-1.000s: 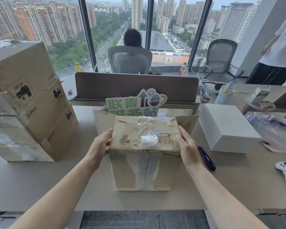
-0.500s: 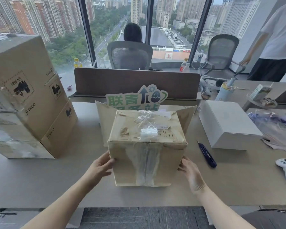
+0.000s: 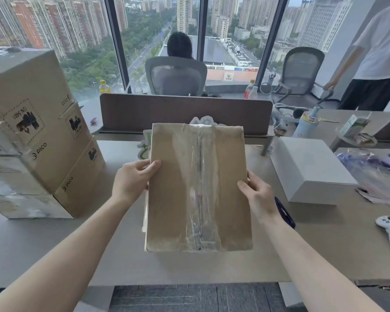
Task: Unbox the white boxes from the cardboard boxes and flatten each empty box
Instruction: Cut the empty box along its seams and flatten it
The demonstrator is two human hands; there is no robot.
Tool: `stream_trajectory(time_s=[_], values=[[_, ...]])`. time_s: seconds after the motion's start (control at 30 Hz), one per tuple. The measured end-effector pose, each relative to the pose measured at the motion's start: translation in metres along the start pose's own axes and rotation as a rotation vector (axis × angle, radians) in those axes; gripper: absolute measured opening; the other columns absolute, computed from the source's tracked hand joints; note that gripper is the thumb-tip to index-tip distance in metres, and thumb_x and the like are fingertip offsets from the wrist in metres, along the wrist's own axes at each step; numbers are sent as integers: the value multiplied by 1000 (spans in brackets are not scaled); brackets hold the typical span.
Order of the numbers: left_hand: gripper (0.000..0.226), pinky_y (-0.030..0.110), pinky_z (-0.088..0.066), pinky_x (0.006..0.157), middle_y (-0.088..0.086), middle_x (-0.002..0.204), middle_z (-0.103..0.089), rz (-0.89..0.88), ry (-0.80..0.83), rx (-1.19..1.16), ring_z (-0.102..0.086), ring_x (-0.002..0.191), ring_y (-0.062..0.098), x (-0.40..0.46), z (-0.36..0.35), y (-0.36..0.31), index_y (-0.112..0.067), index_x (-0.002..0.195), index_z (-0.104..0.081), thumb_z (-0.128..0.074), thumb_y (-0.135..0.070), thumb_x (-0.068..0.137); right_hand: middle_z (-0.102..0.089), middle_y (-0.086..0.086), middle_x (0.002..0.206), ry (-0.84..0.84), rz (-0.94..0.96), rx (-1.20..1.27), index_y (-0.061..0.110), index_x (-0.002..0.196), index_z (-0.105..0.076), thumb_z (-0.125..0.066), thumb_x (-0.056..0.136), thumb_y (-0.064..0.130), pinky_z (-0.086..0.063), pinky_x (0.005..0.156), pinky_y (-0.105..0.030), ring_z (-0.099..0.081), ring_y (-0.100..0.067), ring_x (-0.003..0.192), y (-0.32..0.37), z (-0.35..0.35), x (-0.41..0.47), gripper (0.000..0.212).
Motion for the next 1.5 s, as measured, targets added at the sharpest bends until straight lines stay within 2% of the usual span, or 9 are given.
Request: stream_trajectory(time_s=[0.1,0.27,0.4,0.63,0.73,0.9,1.13,1.3,1.5], values=[[23,25,-53,60,-14,80,-75,90,56,102,-66,55,5,8,-18,28,-32,99,-75,-67,-50,86,-69,13,119,-44,-98,-92,22,139,-57,-60,97,18,-50,97,-29,-65,-7,108,-31,-4,5,43],[52,36,-51,97,-10,119,-70,223,182,194,-67,106,15,15,-53,83,-36,127,-64,-68,-50,77,-67,7,123,-41,-213,-279,22,139,-57,-57,97,25,-49,100,-35,-62,-13,110,-82,-15,25,42],[57,31,-48,95,-5,121,-68,277,241,231,-63,110,18,9,-73,102,-34,137,-54,-69,-35,82,-71,11,107,16,-263,-386,30,131,-62,-54,95,33,-52,95,-41,-66,-17,102,-114,-23,38,36],[67,35,-44,99,-6,143,-53,307,260,290,-54,125,23,9,-89,125,-30,151,-32,-58,-41,91,-61,15,133,88,-332,-457,53,142,-39,-40,83,70,-45,105,-43,-57,-19,121,-137,-27,55,61],[70,42,-41,105,4,147,-48,266,252,343,-48,130,30,14,-91,123,-27,152,-26,-57,-41,90,-48,10,147,58,-315,-400,33,150,-39,-41,96,59,-33,112,-33,-46,-17,134,-127,-24,56,60],[63,47,-33,110,9,156,-31,-7,198,660,-29,139,36,30,-108,83,-23,152,-31,-54,-37,96,-52,-6,145,-150,-404,-494,14,148,-43,-48,101,28,-37,102,-33,-49,-25,130,-145,42,51,49],[59,46,-20,119,6,163,-18,-52,280,765,-12,148,30,74,-146,74,-30,152,-30,-46,-47,98,-56,-9,132,-106,-538,-879,25,148,-36,-44,92,15,-47,89,-39,-55,-33,108,-196,124,83,57],[61,51,-11,121,3,165,-7,68,289,840,-1,151,29,103,-162,80,-35,154,-20,-39,-53,99,-40,-10,145,33,-606,-1102,21,152,-27,-41,94,16,-42,98,-42,-42,-35,127,-246,148,113,60],[71,46,-16,120,-1,163,-19,113,203,898,-7,150,27,118,-167,75,-24,155,-24,-44,-57,95,-54,-10,129,84,-567,-1300,16,133,-47,-40,96,15,-44,95,-37,-49,-30,122,-266,163,133,38]])
Point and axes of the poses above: each hand's wrist, its own x-axis towards the middle knuckle, its own z-axis out of the back of the hand, y = z × x, the point moved 10 cm from there along x, towards the middle knuckle
